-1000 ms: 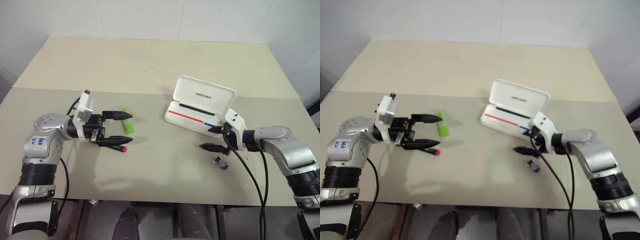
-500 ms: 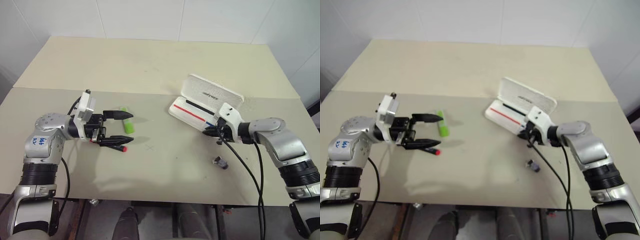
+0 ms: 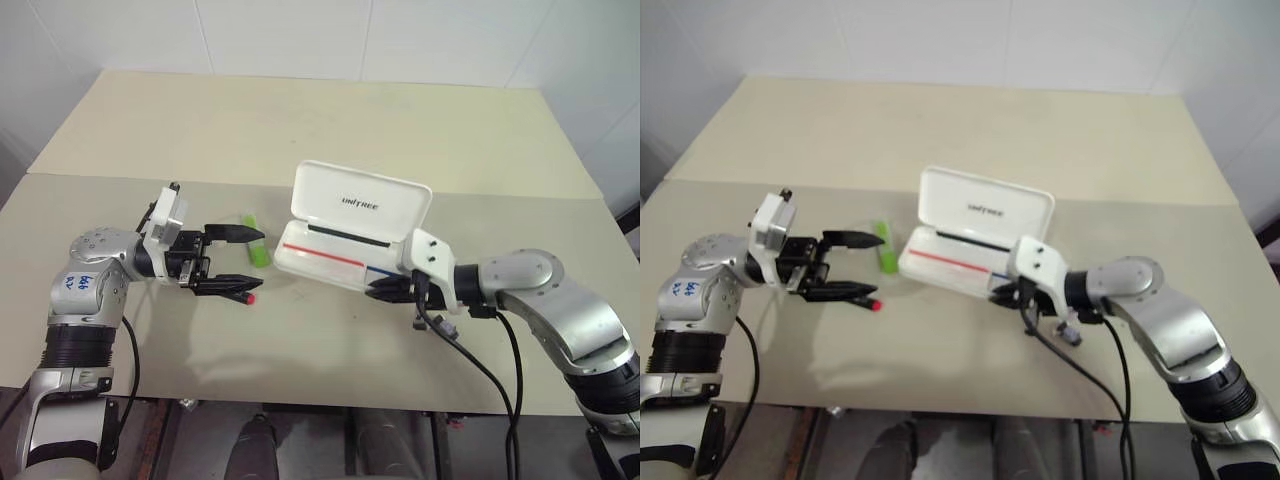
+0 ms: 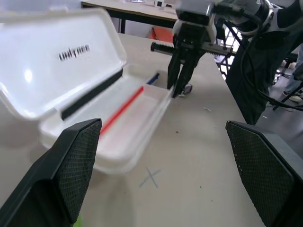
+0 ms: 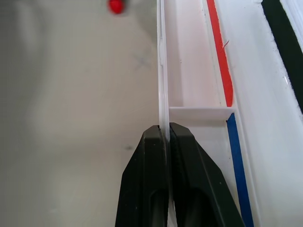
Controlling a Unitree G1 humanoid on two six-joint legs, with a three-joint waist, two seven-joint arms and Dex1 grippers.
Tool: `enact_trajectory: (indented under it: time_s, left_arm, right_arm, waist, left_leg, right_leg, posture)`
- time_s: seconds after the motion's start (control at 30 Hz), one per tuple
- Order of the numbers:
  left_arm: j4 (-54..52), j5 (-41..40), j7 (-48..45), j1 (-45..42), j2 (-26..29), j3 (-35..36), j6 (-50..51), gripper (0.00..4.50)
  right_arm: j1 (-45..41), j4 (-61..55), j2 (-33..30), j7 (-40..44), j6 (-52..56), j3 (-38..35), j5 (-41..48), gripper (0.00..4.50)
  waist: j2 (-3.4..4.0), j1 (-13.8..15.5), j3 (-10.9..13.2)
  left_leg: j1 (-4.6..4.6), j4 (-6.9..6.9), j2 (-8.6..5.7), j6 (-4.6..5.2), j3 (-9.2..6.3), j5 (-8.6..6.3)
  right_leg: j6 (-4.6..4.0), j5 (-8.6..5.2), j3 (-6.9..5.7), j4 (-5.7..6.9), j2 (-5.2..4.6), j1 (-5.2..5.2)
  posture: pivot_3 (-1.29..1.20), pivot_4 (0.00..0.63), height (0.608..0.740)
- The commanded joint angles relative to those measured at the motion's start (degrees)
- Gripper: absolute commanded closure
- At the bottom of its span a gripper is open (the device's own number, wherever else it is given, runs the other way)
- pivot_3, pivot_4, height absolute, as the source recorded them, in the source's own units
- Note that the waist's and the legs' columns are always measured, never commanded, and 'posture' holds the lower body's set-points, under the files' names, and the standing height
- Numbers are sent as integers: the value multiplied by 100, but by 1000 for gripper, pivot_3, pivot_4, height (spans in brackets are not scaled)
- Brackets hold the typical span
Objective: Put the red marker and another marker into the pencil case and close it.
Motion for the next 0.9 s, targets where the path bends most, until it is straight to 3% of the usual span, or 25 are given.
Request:
enact_trajectory:
  time_s: [0.03, 0.27, 0.6, 0.7, 0.9]
  left_arm:
    - [-52, -151, -214, 74, 187, 177, -74, 0]
    - [4, -60, -270, 295, 562, 321, -146, 0]
    - [-224, -125, -132, 378, 444, 310, -70, 0]
    - [-245, -131, -118, 394, 435, 313, -59, 0]
    - [-360, -179, -52, 466, 396, 322, -10, 0]
  right_arm:
    - [203, -156, -270, 137, -291, 77, -195, 4475]
    - [447, 109, -426, 293, -904, 143, -451, 4475]
    - [378, 610, -280, 471, -1622, 376, -873, 4475]
    - [380, 711, -179, 462, -1809, 384, -952, 3691]
    - [468, 576, -196, 546, -1792, 237, -879, 1508]
  waist:
    - [0, -1, 0]
    - [0, -26, 0]
    - [-1, -16, 0]
    - [0, -16, 0]
    - [0, -20, 0]
  left_leg:
    - [0, 0, 0, 0, 0, 0]
    - [1, 0, 1, 1, 2, -1]
    - [0, 1, 1, 1, 3, 0]
    - [1, 1, 1, 1, 3, 0]
    - [2, 1, 1, 1, 2, 0]
  right_leg:
    - [-8, -4, 0, 0, 0, 0]
    - [-8, -5, 0, 0, 0, -2]
    - [-11, -6, 1, 0, 0, -2]
    - [-9, -5, 1, 1, 0, -2]
    - [-7, -4, 1, 3, 0, -2]
  posture:
    - [0, 150, 740]
    - [0, 150, 740]
    - [0, 150, 740]
    - [0, 150, 740]
    - [0, 150, 740]
